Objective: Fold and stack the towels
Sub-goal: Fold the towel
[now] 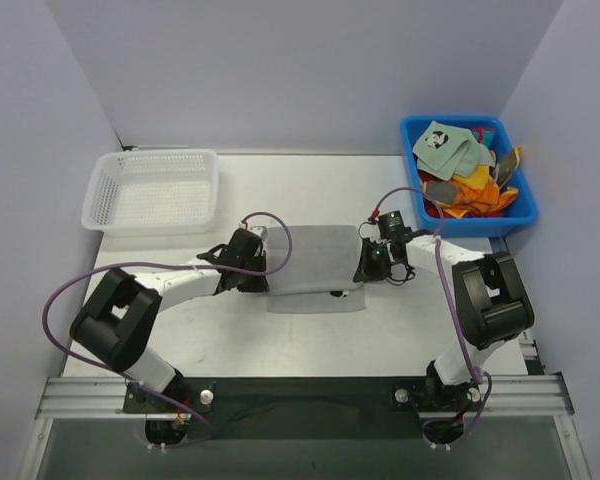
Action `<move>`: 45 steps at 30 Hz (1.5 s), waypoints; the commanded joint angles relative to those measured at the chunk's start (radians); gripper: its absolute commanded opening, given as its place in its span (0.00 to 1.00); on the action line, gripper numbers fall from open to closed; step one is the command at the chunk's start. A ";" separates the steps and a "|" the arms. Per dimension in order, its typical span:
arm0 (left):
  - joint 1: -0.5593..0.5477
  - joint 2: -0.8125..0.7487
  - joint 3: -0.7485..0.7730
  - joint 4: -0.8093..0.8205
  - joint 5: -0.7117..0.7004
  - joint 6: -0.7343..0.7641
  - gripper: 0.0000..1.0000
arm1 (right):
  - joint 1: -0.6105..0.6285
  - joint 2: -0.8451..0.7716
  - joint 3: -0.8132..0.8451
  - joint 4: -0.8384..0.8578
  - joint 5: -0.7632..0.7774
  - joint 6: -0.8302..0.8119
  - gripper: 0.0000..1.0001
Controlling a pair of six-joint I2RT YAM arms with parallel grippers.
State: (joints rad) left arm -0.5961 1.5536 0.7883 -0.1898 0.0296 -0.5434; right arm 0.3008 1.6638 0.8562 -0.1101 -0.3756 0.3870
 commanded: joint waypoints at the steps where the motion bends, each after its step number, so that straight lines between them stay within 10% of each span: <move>1: 0.001 0.031 -0.006 0.033 -0.023 -0.023 0.00 | -0.011 0.033 0.000 -0.030 0.029 -0.028 0.00; 12: 0.055 0.181 0.150 0.003 -0.079 0.025 0.00 | -0.046 0.128 0.107 -0.005 0.043 -0.063 0.00; 29: 0.058 -0.056 0.229 -0.114 -0.123 0.099 0.00 | -0.057 -0.125 0.149 -0.065 0.063 -0.071 0.00; 45: 0.007 -0.052 0.037 -0.028 -0.051 0.010 0.00 | -0.049 -0.099 0.020 -0.066 0.052 -0.053 0.00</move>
State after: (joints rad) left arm -0.5823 1.4639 0.8482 -0.2340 -0.0025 -0.5179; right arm 0.2630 1.5394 0.8917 -0.1402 -0.3729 0.3473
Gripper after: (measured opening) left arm 0.026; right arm 0.067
